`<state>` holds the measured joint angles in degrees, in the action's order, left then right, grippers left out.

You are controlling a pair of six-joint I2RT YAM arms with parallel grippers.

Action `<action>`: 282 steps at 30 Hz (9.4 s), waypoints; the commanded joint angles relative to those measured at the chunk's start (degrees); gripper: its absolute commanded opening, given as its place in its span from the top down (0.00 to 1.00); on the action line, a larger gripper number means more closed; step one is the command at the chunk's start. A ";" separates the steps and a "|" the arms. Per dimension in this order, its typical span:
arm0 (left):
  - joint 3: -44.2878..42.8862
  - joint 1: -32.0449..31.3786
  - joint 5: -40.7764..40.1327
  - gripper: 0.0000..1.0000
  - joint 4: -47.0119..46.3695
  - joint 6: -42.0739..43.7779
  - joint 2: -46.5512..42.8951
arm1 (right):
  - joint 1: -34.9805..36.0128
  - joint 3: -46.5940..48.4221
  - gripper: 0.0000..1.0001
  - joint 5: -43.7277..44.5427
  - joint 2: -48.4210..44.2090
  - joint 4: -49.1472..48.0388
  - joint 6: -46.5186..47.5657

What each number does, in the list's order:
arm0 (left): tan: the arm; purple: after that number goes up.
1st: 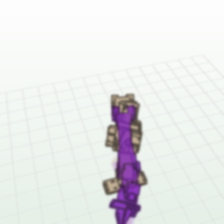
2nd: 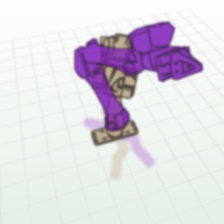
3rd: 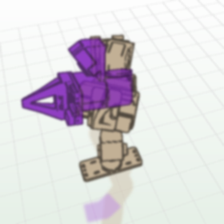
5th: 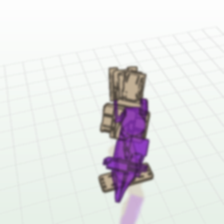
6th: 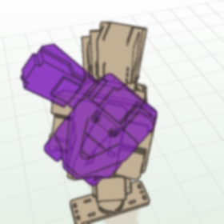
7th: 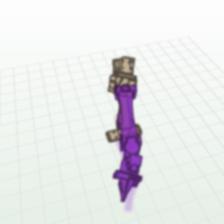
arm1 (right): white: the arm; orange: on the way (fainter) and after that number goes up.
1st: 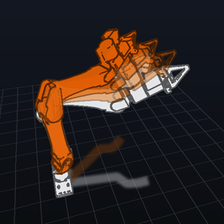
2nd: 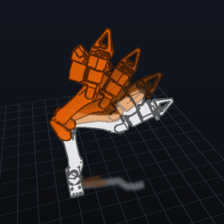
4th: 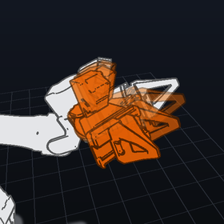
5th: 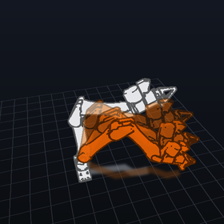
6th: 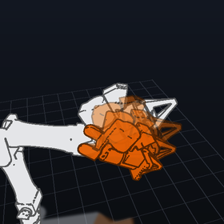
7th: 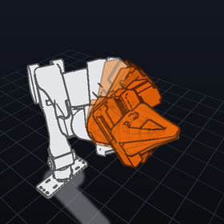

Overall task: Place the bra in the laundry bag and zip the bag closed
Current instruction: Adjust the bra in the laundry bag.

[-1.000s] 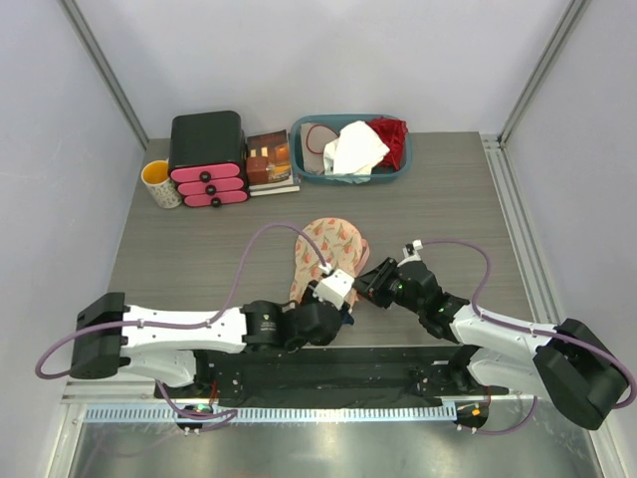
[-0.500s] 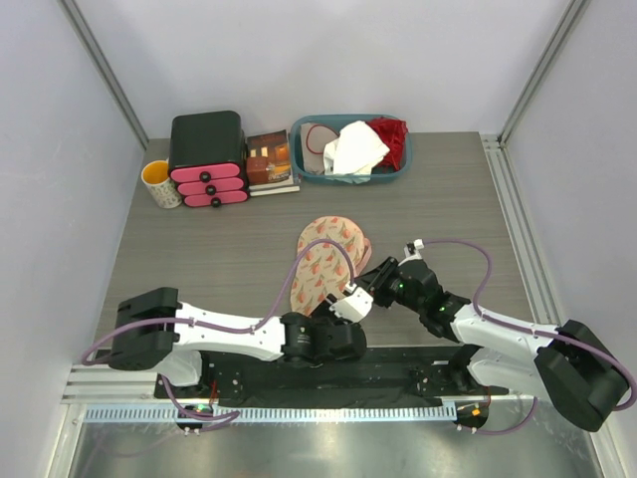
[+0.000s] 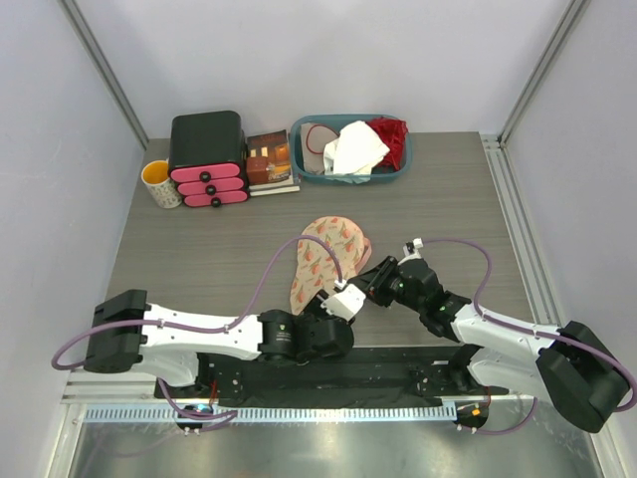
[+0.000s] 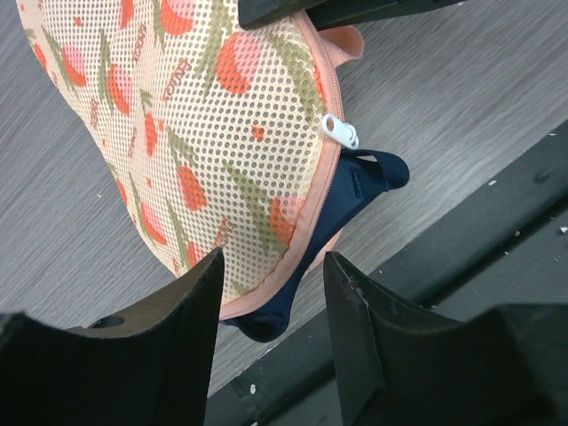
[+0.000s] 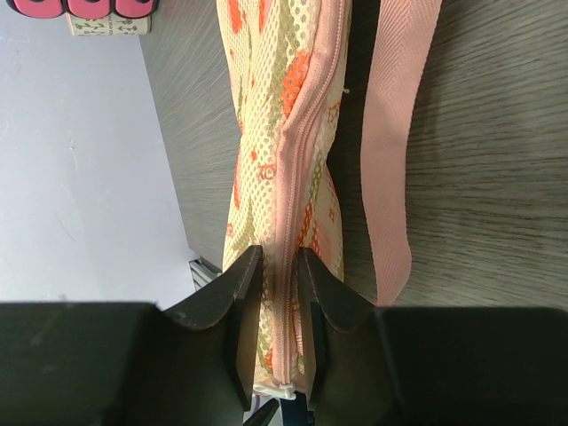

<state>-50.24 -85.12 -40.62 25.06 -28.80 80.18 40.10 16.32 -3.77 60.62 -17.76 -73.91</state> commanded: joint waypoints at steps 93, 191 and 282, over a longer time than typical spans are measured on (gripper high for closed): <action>-14.98 10.77 33.32 1.00 -6.59 -10.66 1.47 | 20.81 -5.77 0.99 37.51 -13.17 -9.92 24.34; -7.68 19.47 40.45 1.00 -8.45 -11.46 -6.88 | 21.69 -1.82 0.99 23.21 8.20 -16.87 28.21; -11.46 15.43 35.18 1.00 -3.44 -7.41 0.42 | 5.34 1.96 0.93 6.20 3.02 -5.13 29.08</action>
<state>-59.22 -69.30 -4.49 22.52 -36.99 81.08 45.08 14.90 -6.28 65.63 -24.03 -46.09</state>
